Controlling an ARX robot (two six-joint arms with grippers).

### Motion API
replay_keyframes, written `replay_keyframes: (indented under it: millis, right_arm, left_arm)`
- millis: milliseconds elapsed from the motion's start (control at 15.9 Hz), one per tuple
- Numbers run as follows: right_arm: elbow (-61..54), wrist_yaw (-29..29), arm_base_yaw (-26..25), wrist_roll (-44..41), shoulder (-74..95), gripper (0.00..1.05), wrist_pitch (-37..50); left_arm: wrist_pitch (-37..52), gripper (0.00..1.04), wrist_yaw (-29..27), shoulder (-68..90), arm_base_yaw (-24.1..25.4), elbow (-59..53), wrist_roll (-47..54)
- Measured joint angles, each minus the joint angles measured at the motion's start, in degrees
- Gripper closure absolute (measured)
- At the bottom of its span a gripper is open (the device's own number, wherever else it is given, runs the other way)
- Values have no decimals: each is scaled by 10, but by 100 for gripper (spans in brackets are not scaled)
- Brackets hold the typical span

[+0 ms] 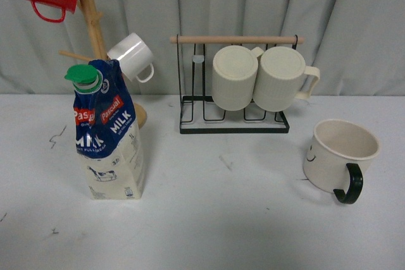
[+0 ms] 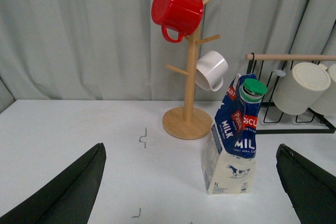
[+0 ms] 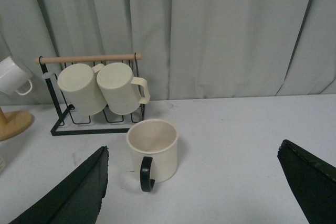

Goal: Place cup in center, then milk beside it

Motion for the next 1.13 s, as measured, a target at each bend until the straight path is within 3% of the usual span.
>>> replay_keyframes:
  millis: [1129]
  right_arm:
    - [0,0,0,0,0,6,0]
  left_arm:
    - [0,7,0,0,0,0,0]
